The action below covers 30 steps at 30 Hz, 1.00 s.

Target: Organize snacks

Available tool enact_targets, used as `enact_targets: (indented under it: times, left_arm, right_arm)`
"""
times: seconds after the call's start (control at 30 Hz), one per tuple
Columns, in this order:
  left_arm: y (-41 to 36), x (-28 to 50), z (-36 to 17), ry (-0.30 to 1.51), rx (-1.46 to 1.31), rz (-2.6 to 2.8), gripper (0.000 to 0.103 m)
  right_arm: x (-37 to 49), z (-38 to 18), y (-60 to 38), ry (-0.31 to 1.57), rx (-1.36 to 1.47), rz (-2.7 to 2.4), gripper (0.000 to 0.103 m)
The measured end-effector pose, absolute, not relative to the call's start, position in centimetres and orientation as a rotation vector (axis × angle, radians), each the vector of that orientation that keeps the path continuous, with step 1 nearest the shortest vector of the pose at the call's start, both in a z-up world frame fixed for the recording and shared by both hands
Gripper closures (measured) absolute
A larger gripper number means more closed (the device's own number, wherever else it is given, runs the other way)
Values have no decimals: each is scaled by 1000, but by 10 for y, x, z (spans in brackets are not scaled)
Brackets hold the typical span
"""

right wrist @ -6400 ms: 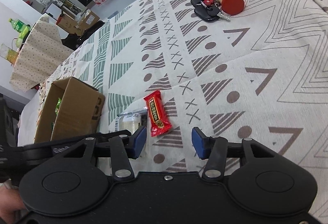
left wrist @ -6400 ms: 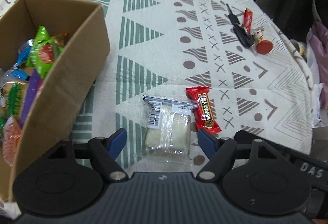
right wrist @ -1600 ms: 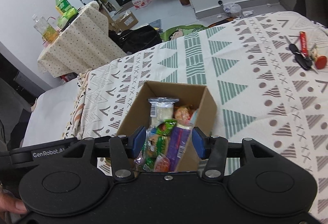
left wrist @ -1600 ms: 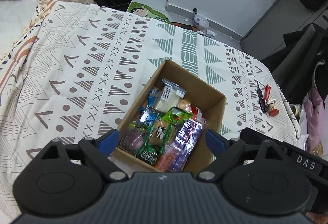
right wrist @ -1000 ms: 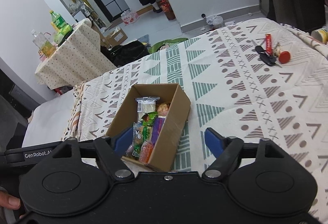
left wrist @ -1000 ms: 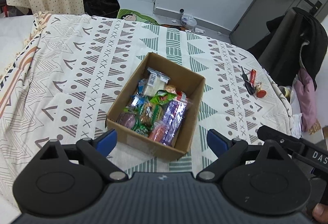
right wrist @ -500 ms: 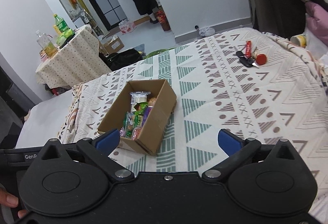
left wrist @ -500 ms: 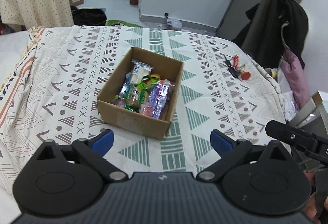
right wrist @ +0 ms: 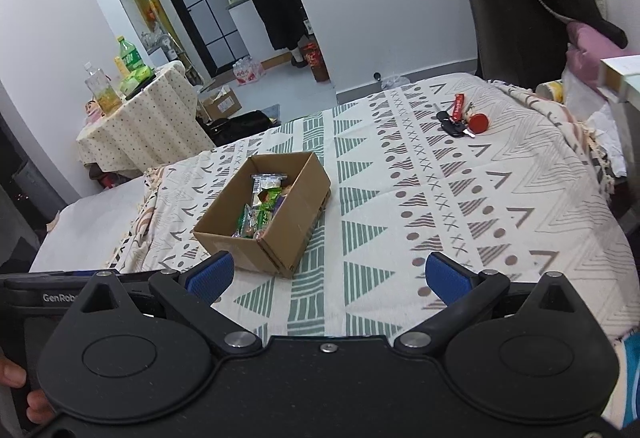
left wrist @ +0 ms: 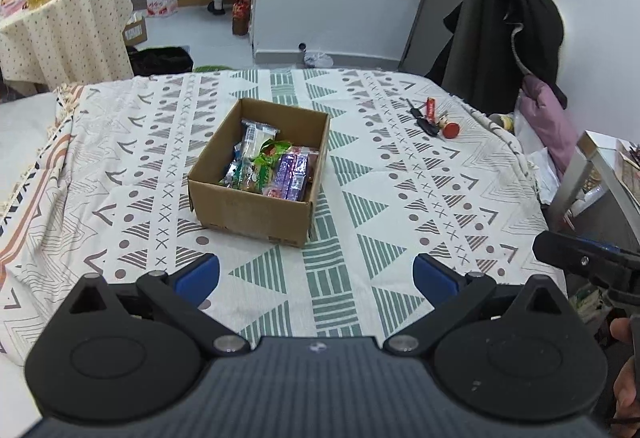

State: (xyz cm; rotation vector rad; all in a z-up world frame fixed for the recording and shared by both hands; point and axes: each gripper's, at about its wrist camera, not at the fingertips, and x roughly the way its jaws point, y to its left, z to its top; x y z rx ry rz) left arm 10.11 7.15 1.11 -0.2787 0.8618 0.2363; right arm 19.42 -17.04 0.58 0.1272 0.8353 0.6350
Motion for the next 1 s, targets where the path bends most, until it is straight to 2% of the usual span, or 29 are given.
enact_targets:
  times: [1.0]
  left_arm:
    - [40, -7, 50, 702, -195, 217, 1]
  right_arm:
    - [93, 49, -209, 663, 35, 618, 0]
